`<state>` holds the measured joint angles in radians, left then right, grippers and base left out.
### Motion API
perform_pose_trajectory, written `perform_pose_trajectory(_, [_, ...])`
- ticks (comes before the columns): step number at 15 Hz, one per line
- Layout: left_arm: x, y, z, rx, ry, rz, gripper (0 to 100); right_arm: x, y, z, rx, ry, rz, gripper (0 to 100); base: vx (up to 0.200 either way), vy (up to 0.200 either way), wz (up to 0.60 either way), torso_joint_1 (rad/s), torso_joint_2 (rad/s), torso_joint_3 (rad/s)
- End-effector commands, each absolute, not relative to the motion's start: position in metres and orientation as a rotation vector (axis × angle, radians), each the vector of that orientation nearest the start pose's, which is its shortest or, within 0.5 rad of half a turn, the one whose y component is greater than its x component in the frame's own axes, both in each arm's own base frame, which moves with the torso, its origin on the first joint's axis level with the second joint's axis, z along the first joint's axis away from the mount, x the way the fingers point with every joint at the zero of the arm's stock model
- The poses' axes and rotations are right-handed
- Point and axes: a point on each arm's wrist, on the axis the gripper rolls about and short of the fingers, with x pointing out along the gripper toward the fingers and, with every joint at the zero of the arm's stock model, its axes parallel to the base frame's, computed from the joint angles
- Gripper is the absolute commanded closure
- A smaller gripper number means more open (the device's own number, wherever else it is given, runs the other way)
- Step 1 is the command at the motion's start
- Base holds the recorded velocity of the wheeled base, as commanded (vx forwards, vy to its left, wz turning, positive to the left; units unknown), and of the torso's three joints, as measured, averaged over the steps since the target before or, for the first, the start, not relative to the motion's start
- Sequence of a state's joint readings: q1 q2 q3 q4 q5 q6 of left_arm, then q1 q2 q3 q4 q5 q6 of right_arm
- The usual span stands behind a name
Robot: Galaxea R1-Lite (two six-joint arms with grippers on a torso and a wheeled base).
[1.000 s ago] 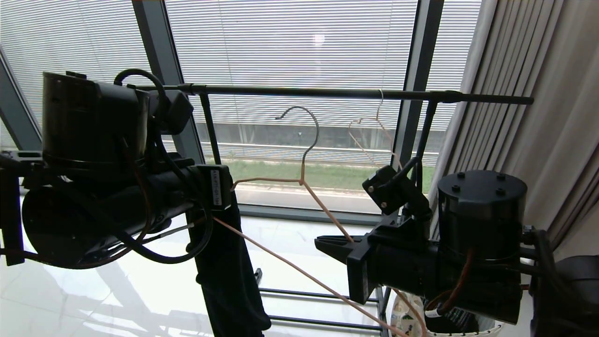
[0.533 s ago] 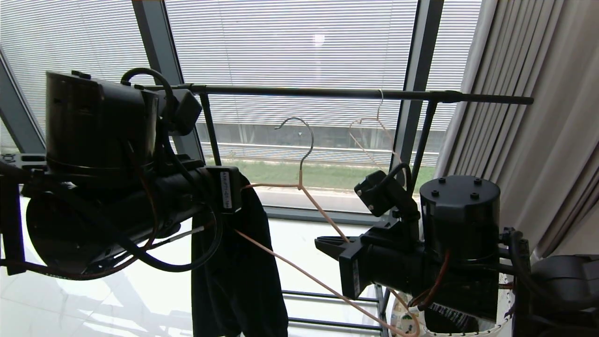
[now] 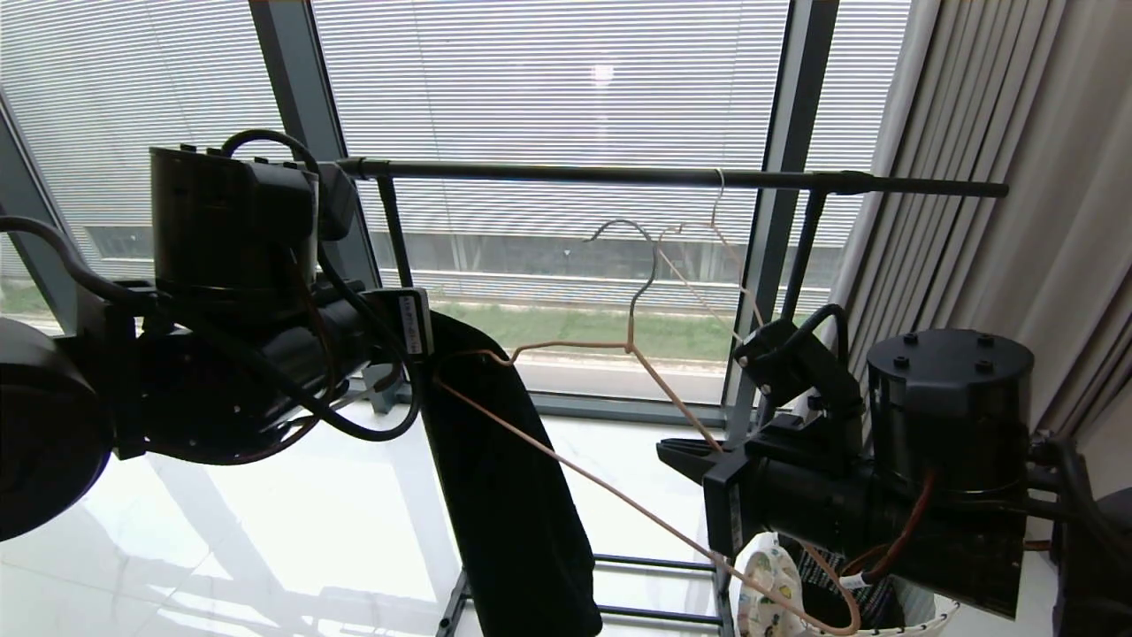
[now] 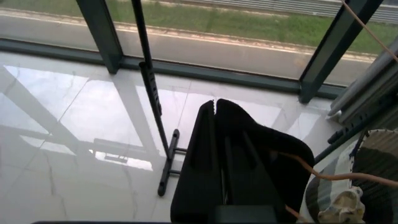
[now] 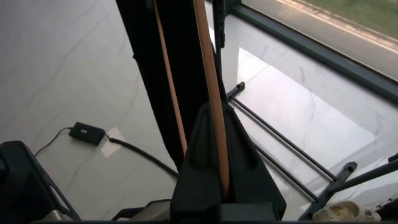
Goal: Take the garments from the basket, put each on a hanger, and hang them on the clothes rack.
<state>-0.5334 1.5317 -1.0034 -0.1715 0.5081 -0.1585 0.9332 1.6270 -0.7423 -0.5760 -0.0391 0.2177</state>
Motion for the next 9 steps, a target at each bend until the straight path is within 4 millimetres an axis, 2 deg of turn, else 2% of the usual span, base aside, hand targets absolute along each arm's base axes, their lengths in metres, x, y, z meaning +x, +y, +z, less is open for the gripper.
perform_pose_trajectory(1, [0.2409, -0.1326, 0.2373, 0.030, 0.325, -0.006, 100, 0.1711, 0.2219, 0.1858, 0.052, 0.355, 0.837, 100, 0.000, 0.000, 0.00, 0.000, 0.00, 0.000])
perform_pose_trajectory(9, [0.2427, -0.1392, 0.2390, 0.040, 0.308, 0.034, 100, 0.1732, 0.2209, 0.1849, 0.030, 0.341, 0.792, 100, 0.000, 0.000, 0.00, 0.000, 0.00, 0.000])
